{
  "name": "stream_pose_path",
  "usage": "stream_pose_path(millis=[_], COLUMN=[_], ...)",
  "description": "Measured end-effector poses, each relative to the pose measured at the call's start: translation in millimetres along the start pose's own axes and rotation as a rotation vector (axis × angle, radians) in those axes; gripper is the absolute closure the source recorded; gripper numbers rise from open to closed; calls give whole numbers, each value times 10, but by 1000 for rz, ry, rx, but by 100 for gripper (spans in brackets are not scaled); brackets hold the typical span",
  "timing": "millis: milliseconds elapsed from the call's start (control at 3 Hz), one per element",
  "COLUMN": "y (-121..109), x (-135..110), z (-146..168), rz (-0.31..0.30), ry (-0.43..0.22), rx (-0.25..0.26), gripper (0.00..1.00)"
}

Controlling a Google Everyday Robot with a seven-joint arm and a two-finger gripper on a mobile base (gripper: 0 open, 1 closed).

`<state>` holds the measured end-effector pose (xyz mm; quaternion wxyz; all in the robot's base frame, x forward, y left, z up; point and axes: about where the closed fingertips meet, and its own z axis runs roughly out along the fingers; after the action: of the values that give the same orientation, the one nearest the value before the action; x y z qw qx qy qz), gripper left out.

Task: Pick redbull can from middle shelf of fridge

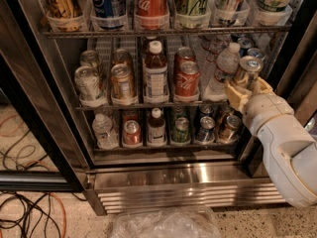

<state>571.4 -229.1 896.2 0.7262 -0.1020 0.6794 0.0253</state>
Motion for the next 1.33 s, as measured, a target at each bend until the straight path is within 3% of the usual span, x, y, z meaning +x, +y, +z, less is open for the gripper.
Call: stream_pose_path(millis=[667, 1333], y=[552, 1111], x=[9, -215], z=[-441, -807], rz=[-46, -75], ry=[-9, -13], rx=[-201, -383], gripper=[100, 100])
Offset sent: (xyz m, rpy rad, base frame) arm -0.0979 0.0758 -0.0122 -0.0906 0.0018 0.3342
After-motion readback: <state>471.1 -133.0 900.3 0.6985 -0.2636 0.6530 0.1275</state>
